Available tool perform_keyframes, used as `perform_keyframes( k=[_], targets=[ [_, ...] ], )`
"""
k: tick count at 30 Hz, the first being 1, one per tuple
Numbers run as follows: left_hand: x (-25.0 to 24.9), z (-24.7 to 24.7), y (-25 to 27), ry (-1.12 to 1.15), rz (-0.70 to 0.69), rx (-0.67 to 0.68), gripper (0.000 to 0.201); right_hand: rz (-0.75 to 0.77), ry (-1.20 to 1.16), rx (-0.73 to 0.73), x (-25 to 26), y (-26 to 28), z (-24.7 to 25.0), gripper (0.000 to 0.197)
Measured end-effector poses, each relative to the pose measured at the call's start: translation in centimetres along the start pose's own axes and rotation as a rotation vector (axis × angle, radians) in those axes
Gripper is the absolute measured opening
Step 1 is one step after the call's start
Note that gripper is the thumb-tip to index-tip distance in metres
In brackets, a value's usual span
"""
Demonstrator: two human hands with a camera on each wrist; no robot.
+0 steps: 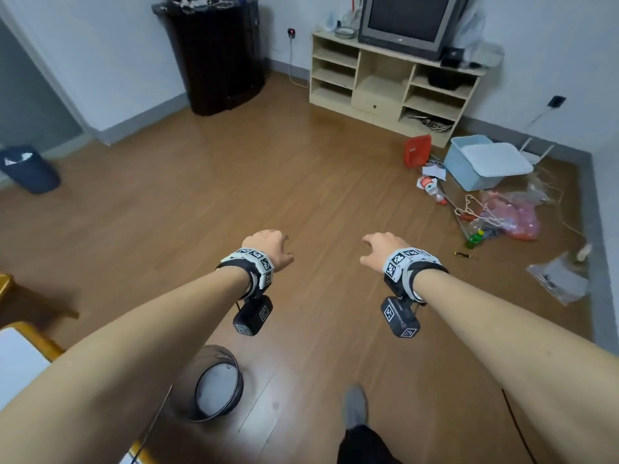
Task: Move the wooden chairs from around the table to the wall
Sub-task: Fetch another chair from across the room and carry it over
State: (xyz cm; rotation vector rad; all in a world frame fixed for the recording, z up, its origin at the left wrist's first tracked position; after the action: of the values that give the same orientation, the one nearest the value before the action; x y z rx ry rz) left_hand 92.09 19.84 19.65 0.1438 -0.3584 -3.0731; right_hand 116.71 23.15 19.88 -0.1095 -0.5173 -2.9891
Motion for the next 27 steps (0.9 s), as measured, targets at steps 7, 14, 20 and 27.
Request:
perform_keyframes(
  k=[7,14,20,27],
  targets=[
    [10.5,3.3,-11.9,0.02,0.216,0.001,0.06,0.245,0.102,0.033,11.0,-19.2,3.3,0.062],
    [25.8,8.5,-18.1,0.122,0.529,-0.039,0.059,0.544,0.248,0.077,30.8,-34.0,7.0,0.047],
    [41.5,8.3,-19.7,0.201,0.784,-0.004,0.06,0.834,0.316,0.108,50.1,-39.2,5.6,0.055],
    [60.6,8.8,-22.7,0.265,0.931,-0.02,0.058,0.974,0.394,0.162,70.6,-44.5,4.8,0.06]
  ],
)
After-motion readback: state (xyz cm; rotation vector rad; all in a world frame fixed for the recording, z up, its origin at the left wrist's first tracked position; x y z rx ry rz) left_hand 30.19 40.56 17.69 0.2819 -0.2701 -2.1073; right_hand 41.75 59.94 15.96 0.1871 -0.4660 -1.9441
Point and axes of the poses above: each hand's wrist, its own y-axis away from the middle knuckle, its own z-axis out of the back of the hand, x = y × z, the point moved 4 cm from there along -y, towards the middle knuckle, and after that the axes turned 4 degrees about -x, right-handed, at the moved point
